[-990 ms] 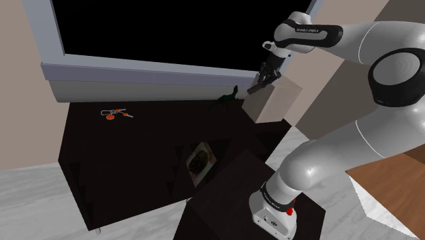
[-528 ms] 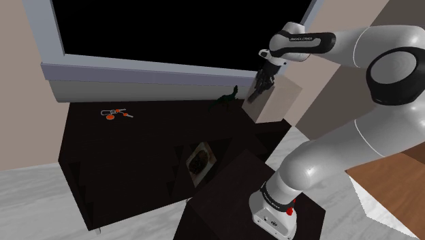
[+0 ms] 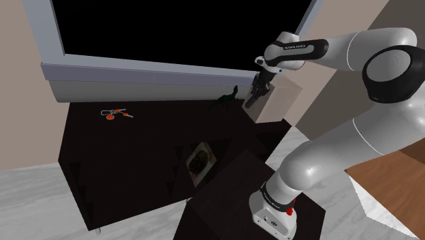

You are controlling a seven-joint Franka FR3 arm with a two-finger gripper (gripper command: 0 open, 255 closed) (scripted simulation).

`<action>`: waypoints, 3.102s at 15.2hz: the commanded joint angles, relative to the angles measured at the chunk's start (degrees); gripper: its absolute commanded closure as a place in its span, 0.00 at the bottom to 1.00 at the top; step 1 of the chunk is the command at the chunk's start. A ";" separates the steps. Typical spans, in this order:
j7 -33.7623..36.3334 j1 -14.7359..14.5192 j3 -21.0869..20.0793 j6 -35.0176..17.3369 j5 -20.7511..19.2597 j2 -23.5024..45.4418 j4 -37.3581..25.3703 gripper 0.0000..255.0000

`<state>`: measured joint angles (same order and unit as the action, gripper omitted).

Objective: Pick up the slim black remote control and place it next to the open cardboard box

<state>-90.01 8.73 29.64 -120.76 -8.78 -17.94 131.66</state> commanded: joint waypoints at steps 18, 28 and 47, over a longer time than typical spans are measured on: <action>-3.19 -0.69 3.29 -15.83 3.32 8.55 8.58 1.00; -5.26 -1.35 4.17 -20.91 5.99 12.36 10.31 1.00; -2.00 -0.34 2.84 -12.82 1.65 5.81 8.01 0.00</action>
<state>-92.04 8.37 32.50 -133.68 -7.08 -12.05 139.68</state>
